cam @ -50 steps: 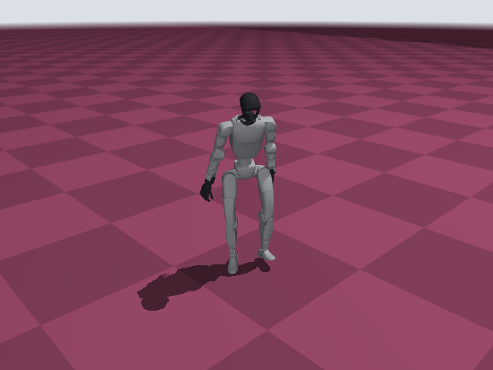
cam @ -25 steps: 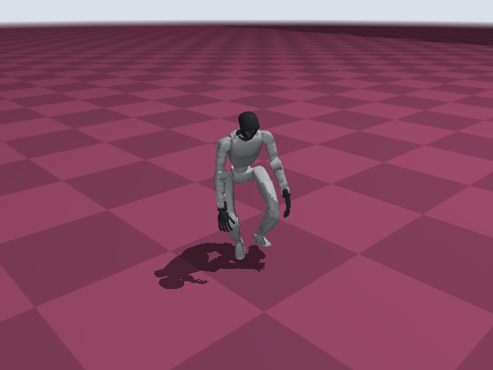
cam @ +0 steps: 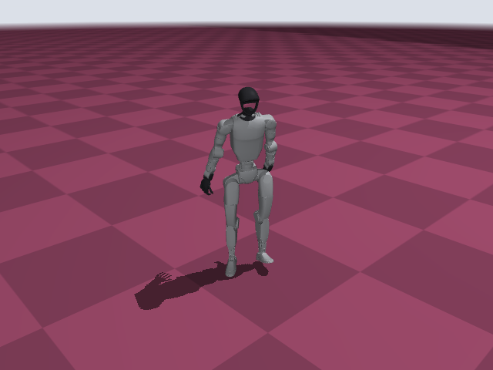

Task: In place motions

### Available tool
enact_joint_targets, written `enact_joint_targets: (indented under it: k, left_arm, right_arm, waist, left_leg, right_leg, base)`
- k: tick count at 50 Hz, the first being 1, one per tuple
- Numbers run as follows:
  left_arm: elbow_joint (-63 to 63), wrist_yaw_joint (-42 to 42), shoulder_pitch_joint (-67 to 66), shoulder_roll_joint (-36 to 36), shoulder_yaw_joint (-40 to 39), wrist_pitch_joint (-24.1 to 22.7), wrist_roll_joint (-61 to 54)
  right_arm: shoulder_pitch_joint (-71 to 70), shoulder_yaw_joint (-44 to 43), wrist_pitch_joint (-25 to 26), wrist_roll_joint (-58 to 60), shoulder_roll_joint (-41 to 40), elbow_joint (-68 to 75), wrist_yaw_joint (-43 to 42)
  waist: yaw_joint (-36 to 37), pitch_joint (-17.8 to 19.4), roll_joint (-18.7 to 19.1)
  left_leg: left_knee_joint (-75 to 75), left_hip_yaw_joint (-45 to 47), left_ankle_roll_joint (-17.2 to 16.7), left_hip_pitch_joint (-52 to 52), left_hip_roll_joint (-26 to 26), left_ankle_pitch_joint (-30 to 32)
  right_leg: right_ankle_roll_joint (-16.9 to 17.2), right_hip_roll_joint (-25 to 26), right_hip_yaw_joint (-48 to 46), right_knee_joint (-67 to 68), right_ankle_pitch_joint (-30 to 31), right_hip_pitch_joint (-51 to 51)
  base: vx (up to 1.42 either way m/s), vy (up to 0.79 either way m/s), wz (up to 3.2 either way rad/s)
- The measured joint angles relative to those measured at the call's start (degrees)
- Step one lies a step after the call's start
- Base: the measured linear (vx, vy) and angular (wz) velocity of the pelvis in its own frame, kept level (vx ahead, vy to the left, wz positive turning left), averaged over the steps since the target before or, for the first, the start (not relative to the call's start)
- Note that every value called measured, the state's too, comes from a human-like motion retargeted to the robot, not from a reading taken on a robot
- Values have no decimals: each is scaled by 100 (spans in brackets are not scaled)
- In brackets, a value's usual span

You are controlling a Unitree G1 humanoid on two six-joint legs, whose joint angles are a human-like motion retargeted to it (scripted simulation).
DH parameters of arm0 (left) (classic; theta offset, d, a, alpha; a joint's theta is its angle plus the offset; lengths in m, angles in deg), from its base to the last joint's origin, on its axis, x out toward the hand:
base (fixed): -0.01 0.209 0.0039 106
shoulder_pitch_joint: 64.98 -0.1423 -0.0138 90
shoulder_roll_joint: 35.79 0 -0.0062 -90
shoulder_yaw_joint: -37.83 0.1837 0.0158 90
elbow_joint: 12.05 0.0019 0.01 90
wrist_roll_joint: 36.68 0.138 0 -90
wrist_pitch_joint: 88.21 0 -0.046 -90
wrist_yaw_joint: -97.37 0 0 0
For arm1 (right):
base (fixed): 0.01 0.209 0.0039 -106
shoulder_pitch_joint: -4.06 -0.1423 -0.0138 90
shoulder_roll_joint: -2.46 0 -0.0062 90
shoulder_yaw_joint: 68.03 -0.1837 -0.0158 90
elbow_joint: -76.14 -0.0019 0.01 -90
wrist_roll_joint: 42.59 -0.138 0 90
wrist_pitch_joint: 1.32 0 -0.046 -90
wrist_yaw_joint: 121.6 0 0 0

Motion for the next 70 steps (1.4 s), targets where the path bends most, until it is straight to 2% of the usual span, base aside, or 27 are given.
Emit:
enact_joint_targets:
  k: [2,5,7,10,12,15,17,18,20,23,26,29,32,37,41,45,47,48,50,53,56,58,60,62,67,70]
  left_arm:
    - [-27,-246,-47,92,80,553,339]
    - [-255,-397,74,39,174,1092,592]
    - [-460,-634,129,68,345,986,631]
    - [-872,-931,247,75,439,880,924]
    - [-1170,-850,443,31,532,898,987]
    - [-1565,-491,900,-8,792,666,642]
    - [-1766,-354,1147,61,1108,384,359]
    - [-1835,-341,1238,123,1224,301,274]
    - [-1947,-387,1458,240,1275,344,355]
    - [-2082,-469,1818,302,1121,528,784]
    - [-1921,-460,2044,388,1213,455,707]
    - [-1619,-802,2121,416,1174,498,830]
    - [-1460,-983,2017,311,1019,513,940]
    - [-1323,-819,1515,-51,830,314,599]
    - [-1140,-630,1041,-299,810,29,457]
    - [-899,-189,584,-400,886,-155,526]
    - [-763,-141,382,-364,857,-151,694]
    - [-686,-173,325,-336,824,-110,816]
    - [-535,-290,339,-305,758,114,1051]
    - [-369,-390,471,-356,723,554,919]
    - [-418,-451,525,-313,767,383,486]
    - [-520,-517,554,-299,732,325,501]
    - [-634,-442,661,-340,647,463,653]
    - [-709,-310,902,-353,694,451,599]
    - [-1035,-61,1609,-241,1348,-50,166]
    - [-1137,-186,1869,17,1641,98,274]
  right_arm:
    - [45,-228,455,148,44,294,306]
    - [-46,-300,961,-261,33,479,530]
    - [-146,-194,808,-689,60,483,529]
    - [-320,-129,677,-941,-6,249,545]
    - [-492,-194,667,-929,-121,-126,612]
    - [-941,-83,369,-1062,-229,-765,679]
    - [-1184,149,176,-1089,-192,-1222,662]
    - [-1273,323,156,-1029,-167,-1448,661]
    - [-1509,661,192,-747,-123,-1851,755]
    - [-1951,866,96,-195,-42,-2267,897]
    - [-2389,1116,26,124,11,-2243,756]
    - [-2555,1220,131,363,-19,-2106,713]
    - [-2386,1054,134,466,-107,-2057,808]
    - [-1796,707,34,95,-210,-1710,867]
    - [-1378,462,-17,-222,-208,-1100,882]
    - [-890,368,-2,-181,-140,-594,785]
    - [-674,373,135,-40,-91,-360,692]
    - [-610,328,230,54,-62,-215,667]
    - [-600,93,528,229,-32,83,658]
    - [-646,-143,895,-116,-85,298,603]
    - [-687,-58,609,-785,-97,300,509]
    - [-696,-57,536,-950,-138,203,478]
    - [-728,-146,583,-892,-206,31,466]
    - [-866,-145,553,-885,-270,-197,487]
    - [-1382,285,173,-973,-127,-812,324]
    - [-1660,787,305,-517,-12,-958,280]
  waist:
    - [-23,-194,7]
    - [68,161,27]
    - [112,260,27]
    - [-38,80,31]
    - [-30,11,30]
    - [99,193,-62]
    - [170,326,-21]
    - [168,326,-41]
    - [-7,76,-67]
    - [27,219,-44]
    - [74,379,-36]
    - [72,404,-66]
    - [90,320,-98]
    - [133,43,-112]
    - [112,-84,47]
    - [-19,-177,194]
    - [-55,-377,213]
    - [-53,-482,196]
    - [-4,-644,207]
    - [3,-403,223]
    - [19,-190,191]
    - [-57,-265,206]
    - [-107,-343,224]
    - [-78,-333,189]
    - [438,-168,131]
    - [246,-208,188]
  left_leg:
    - [163,-108,-10,-211,14,-40]
    - [235,-131,45,38,38,-50]
    - [281,-78,31,154,74,-117]
    - [548,-130,34,-22,63,-319]
    - [1052,-141,0,-385,124,-572]
    - [2333,-23,-122,-1218,330,-994]
    - [3121,-2,-77,-1600,456,-1403]
    - [3576,48,-74,-1796,501,-1638]
    - [4469,85,-58,-2485,538,-2019]
    - [5513,180,45,-3043,615,-2455]
    - [6111,268,112,-3225,699,-2667]
    - [6177,338,151,-3139,705,-2661]
    - [5628,354,139,-2825,627,-2427]
    - [3476,326,40,-1930,402,-1452]
    - [1686,152,-98,-1068,336,-622]
    - [508,-63,-88,-294,214,-169]
    - [130,-36,-48,-113,110,-31]
    - [17,61,-66,-49,55,-46]
    - [61,-16,-98,-186,68,-68]
    - [233,-81,-74,-180,96,-68]
    - [294,-24,-61,-6,104,-147]
    - [414,-44,-60,-67,107,-241]
    - [649,-88,-41,-233,94,-378]
    - [1216,-76,-63,-667,132,-589]
    - [3158,189,-90,-2106,533,-1366]
    - [4487,104,-25,-2792,632,-1906]
  right_leg:
    - [-52,-22,394,227,-89,-265]
    - [-48,-21,19,301,-72,28]
    - [-23,-16,73,390,-140,118]
    - [13,-82,85,714,-353,-55]
    - [32,-172,131,1242,-578,-427]
    - [124,-341,518,2302,-992,-1155]
    - [193,-419,464,2975,-1352,-1431]
    - [227,-464,552,3388,-1539,-1643]
    - [297,-592,702,4199,-1916,-2306]
    - [298,-575,945,5127,-2291,-2896]
    - [259,-517,1076,5696,-2496,-3150]
    - [205,-537,1142,5785,-2485,-3119]
    - [191,-565,1131,5291,-2251,-2825]
    - [97,-493,919,3329,-1310,-1979]
    - [-2,-296,442,1599,-505,-1097]
    - [-61,-57,84,338,9,-269]
    - [-65,53,-76,-40,110,-89]
    - [22,33,-253,-85,66,-46]
    - [-5,-13,24,97,-14,-297]
    - [-24,-53,5,233,15,-265]
    - [-33,-39,-75,253,-17,-92]
    - [-20,-58,-25,326,-80,-135]
    - [-4,-129,-94,483,-160,-250]
    - [36,-278,-76,910,-339,-585]
    - [122,-387,513,2831,-1059,-2014]
    - [163,-418,649,3870,-1608,-2485]
  base:
    - [11,2,42]
    - [-11,-8,-8]
    - [0,-4,-22]
    - [10,5,19]
    - [-9,1,18]
    - [-25,-3,-7]
    - [-5,2,-22]
    - [16,9,-20]
    - [14,13,2]
    - [-7,7,-18]
    - [-4,1,-30]
    - [-1,0,-7]
    - [4,-2,0]
    - [4,-1,2]
    - [2,-3,11]
    - [16,-5,24]
    - [27,-1,-7]
    - [20,1,-9]
    - [6,1,-3]
    - [-7,-1,10]
    - [-8,-4,-14]
    - [14,5,12]
    - [9,10,28]
    - [-15,9,17]
    - [-27,10,-35]
    - [5,7,18]
